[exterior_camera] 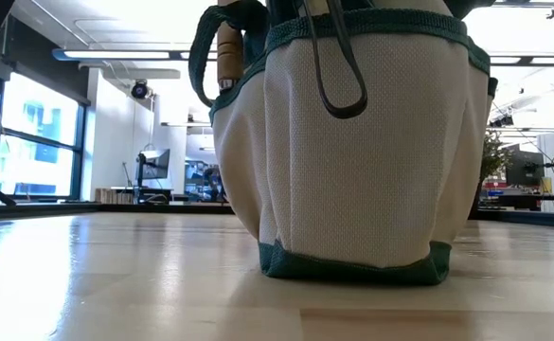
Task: Pick & Place Garden tools in Gardening bag
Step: Put the trowel into the gardening bag
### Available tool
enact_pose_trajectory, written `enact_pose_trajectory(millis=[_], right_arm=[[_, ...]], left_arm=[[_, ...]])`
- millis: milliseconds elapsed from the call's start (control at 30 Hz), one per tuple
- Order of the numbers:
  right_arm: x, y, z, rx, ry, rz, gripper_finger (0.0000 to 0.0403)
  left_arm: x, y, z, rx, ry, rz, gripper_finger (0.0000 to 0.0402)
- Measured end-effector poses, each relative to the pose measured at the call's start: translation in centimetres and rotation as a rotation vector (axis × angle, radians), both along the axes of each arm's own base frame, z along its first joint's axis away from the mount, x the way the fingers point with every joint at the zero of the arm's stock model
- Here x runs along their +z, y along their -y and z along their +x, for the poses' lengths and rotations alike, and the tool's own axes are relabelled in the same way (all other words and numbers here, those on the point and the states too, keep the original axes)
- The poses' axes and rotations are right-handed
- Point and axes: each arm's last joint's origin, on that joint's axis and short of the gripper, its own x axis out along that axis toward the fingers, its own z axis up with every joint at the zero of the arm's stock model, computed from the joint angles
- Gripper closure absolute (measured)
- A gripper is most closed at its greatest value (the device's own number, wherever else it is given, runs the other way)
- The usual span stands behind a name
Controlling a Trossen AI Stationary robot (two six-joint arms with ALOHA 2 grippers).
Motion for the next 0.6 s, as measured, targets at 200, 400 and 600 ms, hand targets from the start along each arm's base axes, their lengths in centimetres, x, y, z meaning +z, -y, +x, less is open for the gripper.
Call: enact_pose_trajectory(millis=[200,400,600], right_arm=[[0.0,0.0,0.0,0.003,-0.002,-0.003,0.0349],[-0.1,0.0,0.0,0.000,-0.008,-0.006,0.0349],[-0.2,0.0,0.0,-0.004,-0.017,-0.009,0.0349]], left_arm=[[-0.5,0.0,0.3,0.014,0.013,0.011,0.0261],[-1.4,-0.1,0.8,0.002,0.021,0.022,0.0261],[-2.0,0.0,1.1,0.004,0.031,0.022,0.0261]])
